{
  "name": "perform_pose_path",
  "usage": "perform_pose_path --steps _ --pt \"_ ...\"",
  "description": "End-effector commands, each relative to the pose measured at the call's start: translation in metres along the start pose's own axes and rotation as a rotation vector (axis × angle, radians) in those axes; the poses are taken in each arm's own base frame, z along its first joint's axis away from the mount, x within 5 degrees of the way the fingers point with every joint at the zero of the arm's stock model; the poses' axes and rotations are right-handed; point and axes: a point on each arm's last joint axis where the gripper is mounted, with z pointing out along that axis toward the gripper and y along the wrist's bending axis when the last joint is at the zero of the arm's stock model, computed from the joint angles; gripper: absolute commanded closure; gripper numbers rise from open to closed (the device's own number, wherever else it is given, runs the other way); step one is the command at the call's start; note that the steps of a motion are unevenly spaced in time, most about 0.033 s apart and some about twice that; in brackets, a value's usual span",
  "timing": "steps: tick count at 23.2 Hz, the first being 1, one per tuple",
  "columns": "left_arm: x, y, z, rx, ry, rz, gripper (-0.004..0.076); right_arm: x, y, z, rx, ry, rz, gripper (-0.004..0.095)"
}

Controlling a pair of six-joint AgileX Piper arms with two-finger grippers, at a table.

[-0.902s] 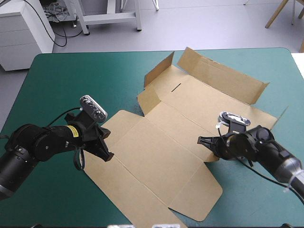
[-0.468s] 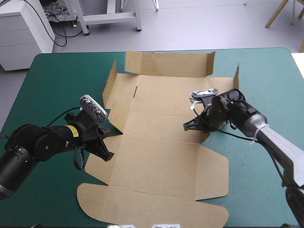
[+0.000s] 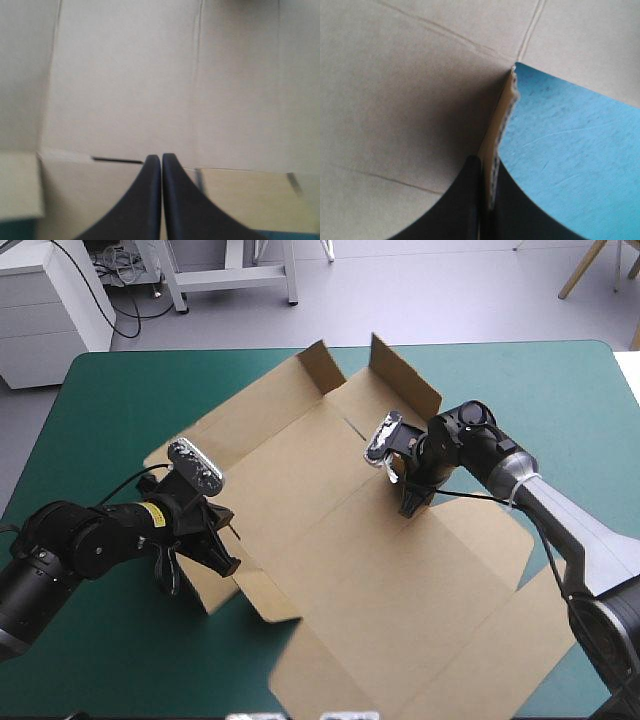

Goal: Fold the box

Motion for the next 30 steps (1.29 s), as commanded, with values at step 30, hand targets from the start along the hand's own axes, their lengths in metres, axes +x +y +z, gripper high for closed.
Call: perform_pose_path --steps 30 --pt "-0.013 -0.001 -0.011 -0.006 -0.106 -0.02 0.0734 -0.046 -0.008 -0.017 0.185 -0.448 -0.56 0.0819"
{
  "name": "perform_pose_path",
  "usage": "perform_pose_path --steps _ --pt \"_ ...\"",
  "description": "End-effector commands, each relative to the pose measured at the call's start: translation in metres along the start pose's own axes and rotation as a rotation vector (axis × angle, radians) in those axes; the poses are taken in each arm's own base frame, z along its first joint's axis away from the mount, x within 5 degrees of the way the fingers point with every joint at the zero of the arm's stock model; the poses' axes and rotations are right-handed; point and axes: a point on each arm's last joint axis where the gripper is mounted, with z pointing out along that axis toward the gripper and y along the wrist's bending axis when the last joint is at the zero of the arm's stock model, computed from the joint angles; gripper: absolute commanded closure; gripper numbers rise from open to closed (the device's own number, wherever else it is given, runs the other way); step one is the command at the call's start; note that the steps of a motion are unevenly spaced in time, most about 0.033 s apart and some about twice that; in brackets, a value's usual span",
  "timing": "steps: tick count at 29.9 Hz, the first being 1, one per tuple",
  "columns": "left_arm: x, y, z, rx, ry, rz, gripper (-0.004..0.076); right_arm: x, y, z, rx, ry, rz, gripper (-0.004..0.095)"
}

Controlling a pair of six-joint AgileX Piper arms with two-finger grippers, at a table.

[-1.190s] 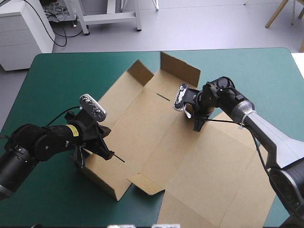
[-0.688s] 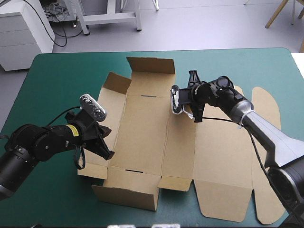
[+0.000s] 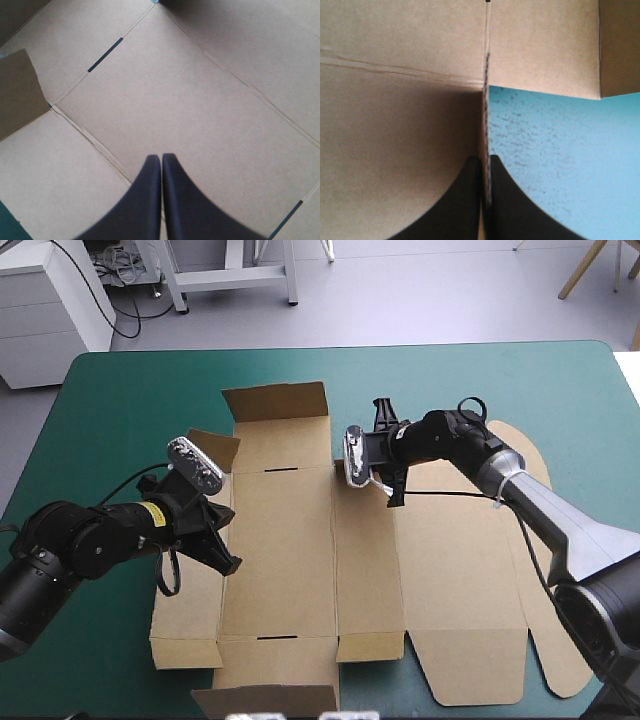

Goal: Fold the box

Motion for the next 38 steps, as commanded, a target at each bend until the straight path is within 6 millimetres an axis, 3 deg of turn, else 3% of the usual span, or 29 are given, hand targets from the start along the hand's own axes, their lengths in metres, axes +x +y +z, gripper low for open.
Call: perform_pose_path --steps 1,6,9,12,15,22,23,31,38 --pt "-0.012 -0.001 -0.011 -0.009 -0.098 -0.01 0.0734 -0.012 -0.018 -0.027 0.121 -0.044 0.011 0.0765" --pt "-0.012 -0.001 -0.011 -0.009 -0.098 -0.01 0.0734 -0.012 -0.019 -0.028 0.13 -0.047 0.092 0.038" --pt "-0.012 -0.001 -0.011 -0.009 -0.098 -0.01 0.0734 -0.013 -0.02 -0.03 0.134 -0.054 0.166 0.0289" --pt "-0.012 -0.001 -0.011 -0.009 -0.098 -0.01 0.0734 -0.015 -0.021 -0.041 0.149 -0.072 0.316 0.032" --pt "-0.012 -0.001 -0.011 -0.009 -0.098 -0.01 0.0734 -0.018 -0.024 -0.06 0.187 -0.088 0.479 0.0418" --pt "-0.011 -0.001 -0.011 -0.007 -0.092 -0.01 0.0734 -0.026 -0.02 -0.114 0.227 -0.097 0.681 0.0899" --pt "-0.011 -0.001 -0.011 -0.007 -0.092 -0.01 0.0734 -0.027 -0.017 -0.123 0.223 -0.094 0.708 0.0926" --pt "-0.011 -0.001 -0.011 -0.006 -0.089 -0.01 0.0734 -0.017 0.004 -0.185 0.302 0.07 1.029 0.0922" --pt "-0.011 -0.001 -0.011 -0.002 -0.086 -0.033 0.0734 -0.006 0.029 -0.239 0.403 0.237 1.068 0.0922"
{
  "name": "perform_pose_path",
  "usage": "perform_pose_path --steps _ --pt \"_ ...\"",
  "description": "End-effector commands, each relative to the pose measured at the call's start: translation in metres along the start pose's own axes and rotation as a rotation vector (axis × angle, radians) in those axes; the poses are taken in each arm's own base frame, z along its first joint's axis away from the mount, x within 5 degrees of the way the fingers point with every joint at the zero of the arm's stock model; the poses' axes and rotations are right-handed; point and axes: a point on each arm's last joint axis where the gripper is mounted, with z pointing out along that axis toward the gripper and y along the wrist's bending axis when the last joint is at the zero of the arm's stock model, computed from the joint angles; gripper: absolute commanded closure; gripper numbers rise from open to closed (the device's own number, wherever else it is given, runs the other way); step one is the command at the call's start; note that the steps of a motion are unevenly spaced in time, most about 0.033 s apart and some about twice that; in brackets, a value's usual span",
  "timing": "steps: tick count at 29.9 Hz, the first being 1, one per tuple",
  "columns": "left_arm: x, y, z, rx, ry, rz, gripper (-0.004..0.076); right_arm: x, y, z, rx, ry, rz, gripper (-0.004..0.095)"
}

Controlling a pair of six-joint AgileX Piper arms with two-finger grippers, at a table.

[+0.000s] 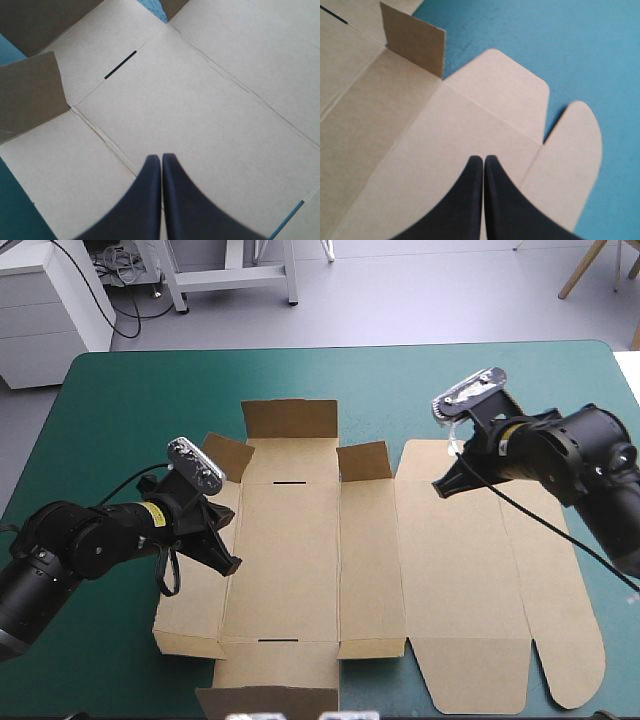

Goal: Fold the box

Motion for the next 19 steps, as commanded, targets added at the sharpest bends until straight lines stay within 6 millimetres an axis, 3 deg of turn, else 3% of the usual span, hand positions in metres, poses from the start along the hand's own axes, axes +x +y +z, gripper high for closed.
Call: perform_pose_path --steps 1,10,14,19 --pt "-0.011 -0.001 -0.011 -0.003 -0.092 -0.052 0.0734 0.007 -0.012 -0.042 0.094 -0.07 0.021 0.0922" --pt "-0.014 -0.002 -0.023 0.015 -0.027 -0.129 0.0734 0.031 -0.016 -0.082 0.139 -0.106 0.094 0.0927" --pt "-0.021 0.003 -0.033 -0.04 -0.04 -0.127 0.0734 0.04 -0.013 -0.082 0.126 -0.101 0.146 0.0928" --pt "-0.027 0.017 -0.036 -0.122 0.018 -0.143 0.0732 0.054 -0.006 -0.063 0.099 -0.025 0.156 0.0928"
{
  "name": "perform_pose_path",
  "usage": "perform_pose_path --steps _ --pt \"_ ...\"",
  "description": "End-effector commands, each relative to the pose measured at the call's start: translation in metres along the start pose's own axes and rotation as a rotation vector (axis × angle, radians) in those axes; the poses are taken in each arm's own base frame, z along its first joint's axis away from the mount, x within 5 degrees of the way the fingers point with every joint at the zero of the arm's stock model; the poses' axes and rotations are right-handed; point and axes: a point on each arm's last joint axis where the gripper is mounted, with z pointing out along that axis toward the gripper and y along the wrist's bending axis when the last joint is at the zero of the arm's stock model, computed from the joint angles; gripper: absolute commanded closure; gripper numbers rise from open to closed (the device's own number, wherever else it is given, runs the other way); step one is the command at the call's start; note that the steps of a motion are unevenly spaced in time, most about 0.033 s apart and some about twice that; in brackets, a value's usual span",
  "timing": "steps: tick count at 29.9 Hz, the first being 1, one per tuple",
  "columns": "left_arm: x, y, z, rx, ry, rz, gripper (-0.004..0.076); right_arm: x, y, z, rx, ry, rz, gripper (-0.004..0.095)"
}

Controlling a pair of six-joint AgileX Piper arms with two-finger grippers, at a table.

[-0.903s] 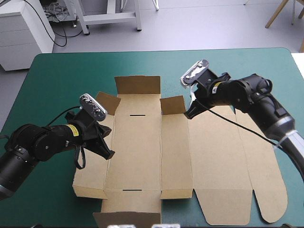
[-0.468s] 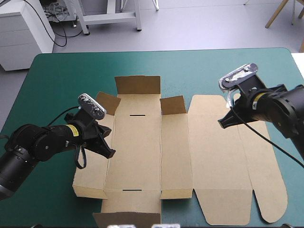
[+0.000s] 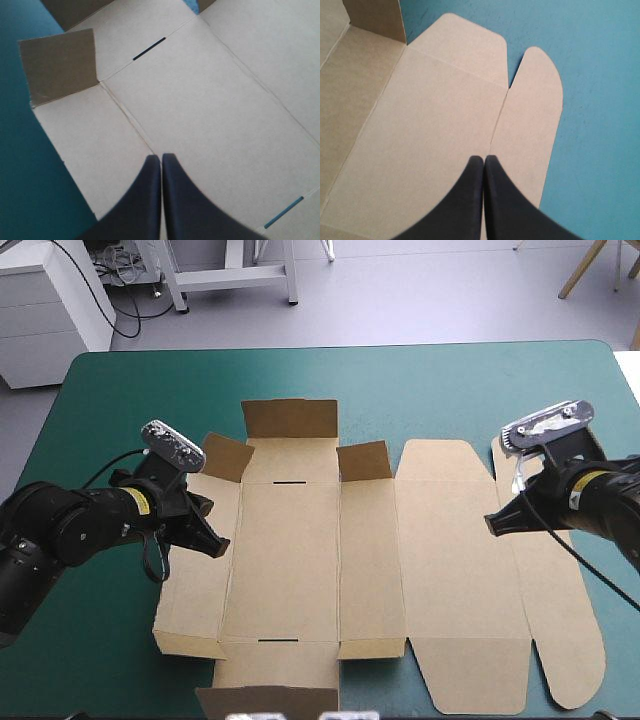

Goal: Fold the box

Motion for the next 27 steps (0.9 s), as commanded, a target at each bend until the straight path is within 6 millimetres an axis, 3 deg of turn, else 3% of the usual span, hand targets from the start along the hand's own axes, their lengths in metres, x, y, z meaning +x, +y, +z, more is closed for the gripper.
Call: perform_pose_path --steps 1,7,17,27 --pt "-0.013 0.012 -0.011 -0.053 -0.03 -0.04 0.0732 0.004 0.001 0.004 -0.001 -0.022 0.007 0.0928" --pt "-0.01 0.046 -0.007 -0.087 0.036 -0.119 0.0706 0.01 0.001 0.016 -0.01 0.01 0.019 0.0928" --pt "0.019 0.105 -0.029 -0.053 0.0 -0.409 0.0706 0.019 -0.045 0.019 0.002 -0.023 0.144 0.0928" --pt "0.046 0.133 -0.046 -0.105 -0.002 -0.597 0.071 0.029 -0.067 0.026 -0.016 -0.008 0.24 0.0928"
